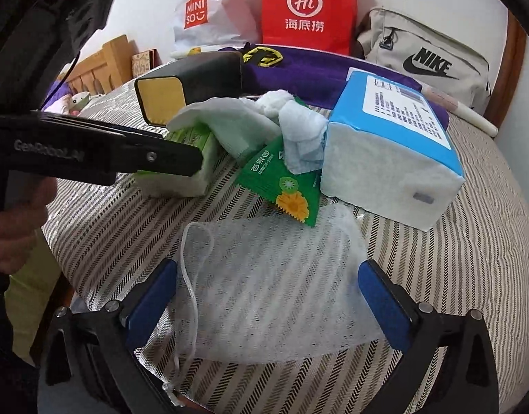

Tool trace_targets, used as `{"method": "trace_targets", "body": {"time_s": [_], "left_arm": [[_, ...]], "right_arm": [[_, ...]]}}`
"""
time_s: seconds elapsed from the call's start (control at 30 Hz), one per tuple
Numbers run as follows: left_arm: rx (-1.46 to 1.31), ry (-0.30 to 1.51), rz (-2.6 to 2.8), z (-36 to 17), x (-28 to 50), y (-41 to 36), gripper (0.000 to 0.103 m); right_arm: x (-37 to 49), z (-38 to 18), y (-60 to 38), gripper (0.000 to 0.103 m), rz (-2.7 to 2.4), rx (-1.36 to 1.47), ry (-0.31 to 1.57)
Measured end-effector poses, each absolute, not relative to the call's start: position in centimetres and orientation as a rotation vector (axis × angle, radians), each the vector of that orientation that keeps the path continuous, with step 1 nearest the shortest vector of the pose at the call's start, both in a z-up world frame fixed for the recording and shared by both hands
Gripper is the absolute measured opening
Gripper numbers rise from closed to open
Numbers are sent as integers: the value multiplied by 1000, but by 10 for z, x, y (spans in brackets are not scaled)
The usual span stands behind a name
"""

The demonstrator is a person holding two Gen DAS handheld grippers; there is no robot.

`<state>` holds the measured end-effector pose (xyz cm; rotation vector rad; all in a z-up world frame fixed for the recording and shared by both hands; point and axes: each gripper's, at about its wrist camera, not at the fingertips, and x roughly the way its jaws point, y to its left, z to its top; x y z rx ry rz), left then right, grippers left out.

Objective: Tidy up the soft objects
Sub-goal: 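Grasp the white mesh bag with the right tool, then grasp the green wipes pack with the left tool while the right tool lifts the mesh bag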

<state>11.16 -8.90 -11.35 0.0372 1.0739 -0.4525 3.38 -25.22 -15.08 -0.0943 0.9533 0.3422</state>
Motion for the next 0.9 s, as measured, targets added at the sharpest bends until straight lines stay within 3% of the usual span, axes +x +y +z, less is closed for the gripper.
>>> {"method": "trace_targets", "body": {"time_s": [0.2, 0.4, 0.47, 0.6, 0.9], "left_arm": [[49, 1065, -418, -120, 114, -90, 77], [71, 1027, -403, -121, 112, -93, 74], [79, 1015, -404, -120, 109, -94, 72], [80, 1001, -417, -118, 105, -89, 65], [78, 971, -430, -107, 93, -74, 55]], "right_arm": [[27, -148, -259, 80, 352, -93, 925], [22, -145, -265, 49, 354, -83, 914], [21, -144, -266, 28, 354, -83, 912], [21, -143, -269, 13, 350, -86, 919], [15, -138, -278, 8, 385, -31, 928]]}}
